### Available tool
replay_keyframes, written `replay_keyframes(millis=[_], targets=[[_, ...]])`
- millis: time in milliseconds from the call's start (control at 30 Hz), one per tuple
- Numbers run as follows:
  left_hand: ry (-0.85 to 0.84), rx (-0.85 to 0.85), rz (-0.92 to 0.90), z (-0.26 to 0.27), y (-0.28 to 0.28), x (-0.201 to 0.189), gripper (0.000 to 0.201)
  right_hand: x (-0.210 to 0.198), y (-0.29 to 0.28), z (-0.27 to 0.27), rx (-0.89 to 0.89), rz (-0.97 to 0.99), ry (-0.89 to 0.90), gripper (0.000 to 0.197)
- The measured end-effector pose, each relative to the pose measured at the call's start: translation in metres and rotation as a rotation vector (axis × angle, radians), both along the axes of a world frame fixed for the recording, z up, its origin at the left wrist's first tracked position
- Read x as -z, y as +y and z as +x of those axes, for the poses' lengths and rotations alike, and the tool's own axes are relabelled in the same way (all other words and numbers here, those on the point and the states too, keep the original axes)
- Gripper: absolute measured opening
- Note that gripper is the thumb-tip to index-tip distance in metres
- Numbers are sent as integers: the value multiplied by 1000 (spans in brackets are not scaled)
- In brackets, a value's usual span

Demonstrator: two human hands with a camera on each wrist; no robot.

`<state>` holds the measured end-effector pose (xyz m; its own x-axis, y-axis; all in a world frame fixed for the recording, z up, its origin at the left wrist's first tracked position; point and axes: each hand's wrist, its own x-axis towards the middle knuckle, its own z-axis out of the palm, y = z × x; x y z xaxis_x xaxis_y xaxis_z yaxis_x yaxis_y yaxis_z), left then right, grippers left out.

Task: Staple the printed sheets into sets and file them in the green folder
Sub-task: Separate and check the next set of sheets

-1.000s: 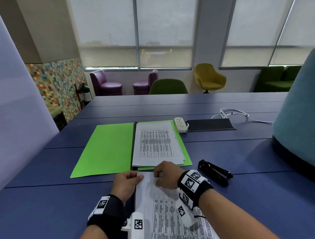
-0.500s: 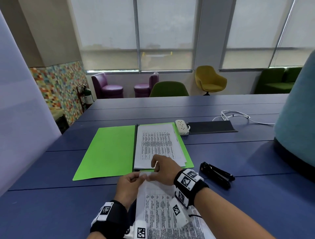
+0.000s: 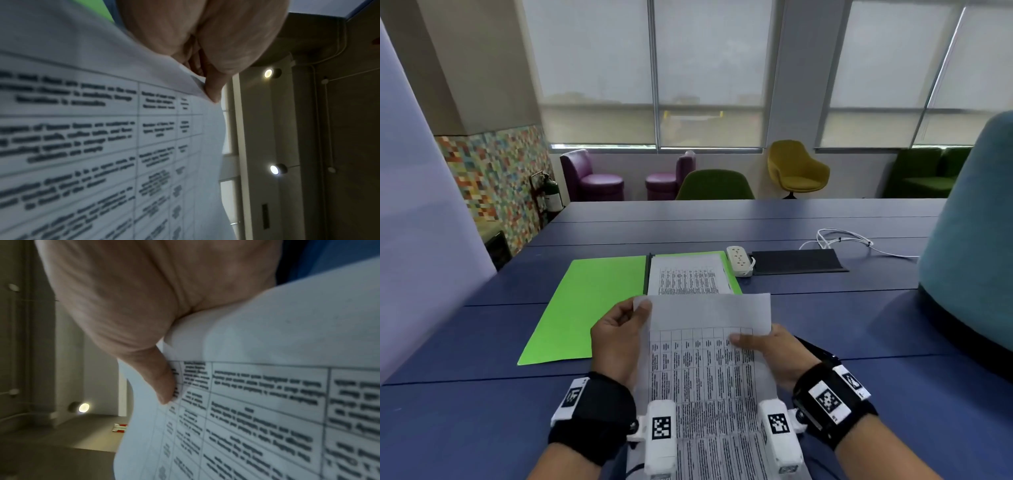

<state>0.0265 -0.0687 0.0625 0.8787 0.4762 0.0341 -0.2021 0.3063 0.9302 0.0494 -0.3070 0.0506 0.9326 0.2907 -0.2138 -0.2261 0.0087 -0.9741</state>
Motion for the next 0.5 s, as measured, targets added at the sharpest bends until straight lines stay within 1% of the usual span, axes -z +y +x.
replay_keyframes(millis=[33,67,100,133,167,200,233,267,300,333,400,433,500], targets=[[2,87,-17,-1,2,-7,7,-8,0,-3,29,44,-40,51],[13,214,-43,-5,6,-14,22,-18,-2,-4,41,84,-85,49],[43,361,-44,-9,11,-20,43,-33,-3,-7,50,107,-130,45],[78,505,-15,-14,15,-28,60,-48,-4,-11,59,126,-194,40],[100,605,37,-20,15,-37,69,-66,-4,-16,79,127,-270,32],[91,646,88,-25,13,-46,67,-84,-3,-21,100,102,-358,22],[53,611,150,-30,8,-58,54,-104,-2,-27,122,60,-448,12],[-6,520,227,-33,2,-70,35,-119,-3,-31,137,44,-536,6],[-85,419,304,-36,-4,-85,20,-134,-3,-37,159,46,-605,4],[-168,335,367,-39,-8,-98,17,-146,-4,-41,177,51,-663,4],[-308,261,419,-44,-10,-118,20,-161,-5,-50,201,72,-767,9],[-353,247,442,-46,-10,-122,20,-166,-6,-54,197,88,-803,13],[-358,248,481,-44,-11,-114,22,-159,-9,-55,202,108,-822,15]])
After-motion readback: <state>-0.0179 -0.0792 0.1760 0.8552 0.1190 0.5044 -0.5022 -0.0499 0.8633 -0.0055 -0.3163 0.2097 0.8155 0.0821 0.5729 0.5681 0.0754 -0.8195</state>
